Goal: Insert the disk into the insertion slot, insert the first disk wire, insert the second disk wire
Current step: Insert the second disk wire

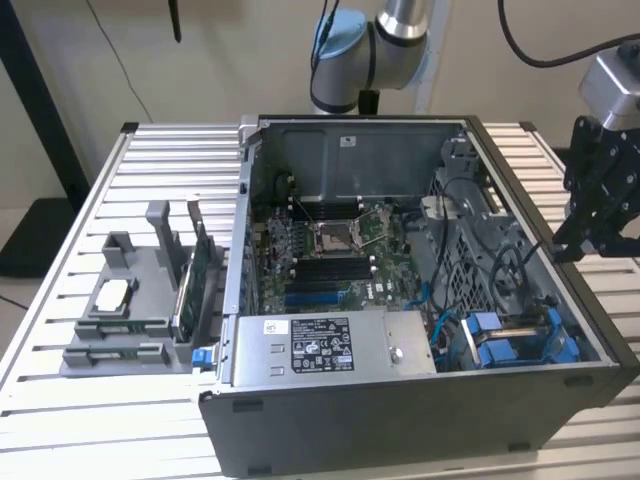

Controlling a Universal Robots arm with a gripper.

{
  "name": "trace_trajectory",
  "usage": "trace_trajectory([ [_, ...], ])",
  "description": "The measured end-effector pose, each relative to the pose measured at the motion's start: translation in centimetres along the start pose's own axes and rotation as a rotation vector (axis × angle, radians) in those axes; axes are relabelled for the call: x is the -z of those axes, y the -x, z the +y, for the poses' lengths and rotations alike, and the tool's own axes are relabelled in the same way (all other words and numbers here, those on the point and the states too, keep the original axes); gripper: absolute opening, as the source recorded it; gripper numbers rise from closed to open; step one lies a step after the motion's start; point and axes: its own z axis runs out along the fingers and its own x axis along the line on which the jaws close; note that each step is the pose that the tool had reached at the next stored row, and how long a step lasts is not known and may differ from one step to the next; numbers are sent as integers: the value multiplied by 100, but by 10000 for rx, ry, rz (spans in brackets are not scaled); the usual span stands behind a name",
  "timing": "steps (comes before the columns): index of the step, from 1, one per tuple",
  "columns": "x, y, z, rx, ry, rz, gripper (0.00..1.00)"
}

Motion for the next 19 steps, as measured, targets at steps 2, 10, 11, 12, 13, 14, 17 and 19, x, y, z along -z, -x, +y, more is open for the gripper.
trace_trajectory([
  [2, -21, -4, -2, 1, 1, -2, 26],
  [10, -61, -10, -2, -31, -5, -85, 24],
  [11, -62, -11, -2, -33, -6, -87, 17],
  [12, -63, -11, -2, -35, -7, -89, 17],
  [13, -64, -11, -2, -36, -7, -88, 17],
  [14, -64, -11, -2, -37, -7, -88, 17],
  [17, -66, -11, -2, -37, -7, -89, 16],
  [19, -66, -12, -2, -37, -7, -90, 16],
])
